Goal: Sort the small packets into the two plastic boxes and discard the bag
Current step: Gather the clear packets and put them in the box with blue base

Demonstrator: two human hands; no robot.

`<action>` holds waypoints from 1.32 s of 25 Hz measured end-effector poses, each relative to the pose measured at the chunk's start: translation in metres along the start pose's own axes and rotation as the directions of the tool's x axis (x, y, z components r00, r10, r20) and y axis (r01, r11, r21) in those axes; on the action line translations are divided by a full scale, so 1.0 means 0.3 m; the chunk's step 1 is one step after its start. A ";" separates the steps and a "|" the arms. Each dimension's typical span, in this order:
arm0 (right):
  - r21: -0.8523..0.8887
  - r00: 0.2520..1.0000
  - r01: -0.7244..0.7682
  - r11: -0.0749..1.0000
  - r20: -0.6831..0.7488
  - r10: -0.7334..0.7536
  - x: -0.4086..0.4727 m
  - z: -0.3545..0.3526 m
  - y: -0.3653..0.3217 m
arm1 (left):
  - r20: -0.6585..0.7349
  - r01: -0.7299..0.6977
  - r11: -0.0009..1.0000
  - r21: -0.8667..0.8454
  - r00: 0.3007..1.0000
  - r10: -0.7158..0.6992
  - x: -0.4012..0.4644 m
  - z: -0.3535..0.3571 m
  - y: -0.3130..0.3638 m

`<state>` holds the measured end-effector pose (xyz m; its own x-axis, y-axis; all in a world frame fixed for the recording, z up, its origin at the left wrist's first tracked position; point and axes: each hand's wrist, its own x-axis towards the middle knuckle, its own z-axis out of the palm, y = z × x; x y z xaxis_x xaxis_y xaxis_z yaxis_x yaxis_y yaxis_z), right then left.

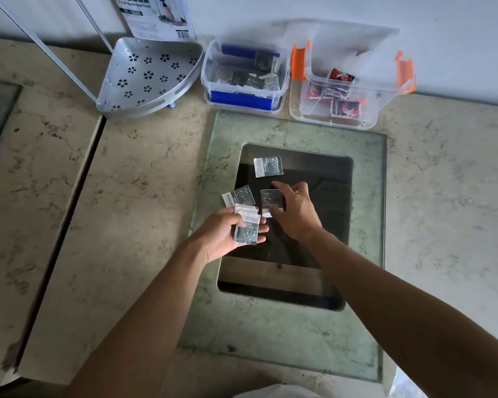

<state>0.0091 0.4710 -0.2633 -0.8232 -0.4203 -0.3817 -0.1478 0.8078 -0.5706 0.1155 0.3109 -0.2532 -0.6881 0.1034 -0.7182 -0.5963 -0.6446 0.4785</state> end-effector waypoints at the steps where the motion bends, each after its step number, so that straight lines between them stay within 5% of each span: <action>1: -0.058 1.000 0.002 0.998 0.009 -0.001 0.004 0.005 0.001 | -0.013 -0.006 1.000 0.006 1.000 0.006 -0.001 -0.001 -0.008; 4: -0.052 0.999 0.006 0.999 -0.045 -0.009 0.008 0.008 0.013 | -0.087 -0.013 1.000 -0.008 0.996 0.012 0.003 -0.001 -0.021; 10: 0.329 0.997 -0.076 0.941 -0.004 0.082 -0.013 -0.080 0.041 | -0.247 0.001 0.999 0.049 0.969 0.011 0.007 0.038 -0.020; 13: 0.485 0.997 -0.029 0.874 0.071 -0.007 -0.043 -0.110 0.009 | -0.284 0.020 0.995 0.093 0.959 0.007 -0.007 0.062 -0.024; 19: 0.208 0.903 0.288 0.935 0.267 -0.337 -0.068 -0.098 -0.111 | -0.076 0.128 0.989 0.077 0.990 -0.122 -0.038 0.059 -0.016; 23: 0.168 0.845 0.412 0.896 0.299 -0.444 -0.045 -0.055 -0.196 | -0.072 0.015 1.000 0.000 0.997 -0.015 -0.040 0.000 -0.029; 27: 0.196 0.885 0.401 0.895 0.171 -0.433 0.001 -0.018 -0.220 | -0.154 -0.156 0.983 -0.094 0.978 0.140 -0.042 -0.065 -0.021; 33: 0.240 0.943 0.286 0.928 0.104 -0.317 0.028 0.023 -0.205 | -0.145 -0.182 0.977 -0.114 0.976 0.165 -0.055 -0.099 -0.013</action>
<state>0.0152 0.4148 -0.2365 -0.6723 -0.6953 -0.2541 -0.2412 0.5303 -0.8128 0.1415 0.2894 -0.2582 -0.7099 -0.1151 -0.6949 -0.4100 -0.7346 0.5406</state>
